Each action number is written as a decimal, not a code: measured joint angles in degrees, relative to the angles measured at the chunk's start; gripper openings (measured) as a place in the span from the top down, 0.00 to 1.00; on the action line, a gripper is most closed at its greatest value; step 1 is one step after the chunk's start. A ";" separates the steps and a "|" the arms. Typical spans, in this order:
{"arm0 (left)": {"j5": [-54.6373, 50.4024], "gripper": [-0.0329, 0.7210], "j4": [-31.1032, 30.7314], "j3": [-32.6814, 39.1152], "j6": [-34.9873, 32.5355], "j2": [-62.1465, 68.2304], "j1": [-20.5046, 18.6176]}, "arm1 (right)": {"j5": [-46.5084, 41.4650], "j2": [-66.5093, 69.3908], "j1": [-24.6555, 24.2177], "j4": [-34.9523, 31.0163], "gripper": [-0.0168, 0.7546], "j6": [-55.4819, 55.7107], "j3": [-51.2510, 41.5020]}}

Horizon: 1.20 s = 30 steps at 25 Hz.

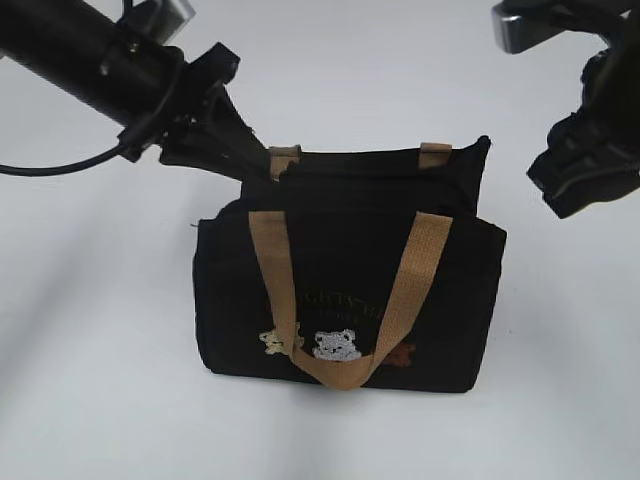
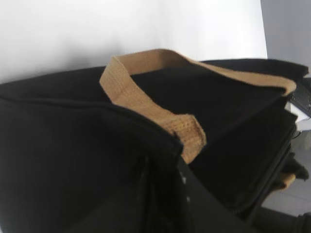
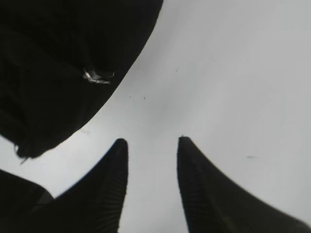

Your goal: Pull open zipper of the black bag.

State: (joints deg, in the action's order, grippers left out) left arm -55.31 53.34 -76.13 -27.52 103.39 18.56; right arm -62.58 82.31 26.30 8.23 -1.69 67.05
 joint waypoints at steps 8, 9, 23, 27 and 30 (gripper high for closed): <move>-12.70 0.54 -15.92 0.20 7.48 -13.38 0.00 | -5.07 -8.57 0.00 -6.22 0.34 -0.72 -4.47; -13.17 0.54 -17.96 0.87 8.77 -16.15 0.00 | -5.07 -10.55 0.00 -6.88 0.33 -0.77 -6.22; -11.69 0.53 -44.56 31.82 20.65 -77.75 0.00 | -3.51 -52.63 0.00 -11.66 0.33 -0.95 -34.90; -11.46 0.53 -45.93 35.58 20.65 -93.00 0.00 | -2.53 -63.40 0.00 -11.68 0.33 -0.95 -38.27; -11.46 0.53 -46.00 38.32 20.65 -101.28 0.00 | -2.06 -69.36 0.00 -11.68 0.33 -1.10 -38.40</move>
State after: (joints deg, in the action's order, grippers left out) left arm -66.77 7.35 -37.81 -6.86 2.11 18.56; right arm -64.64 12.94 26.30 -3.45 -2.78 28.65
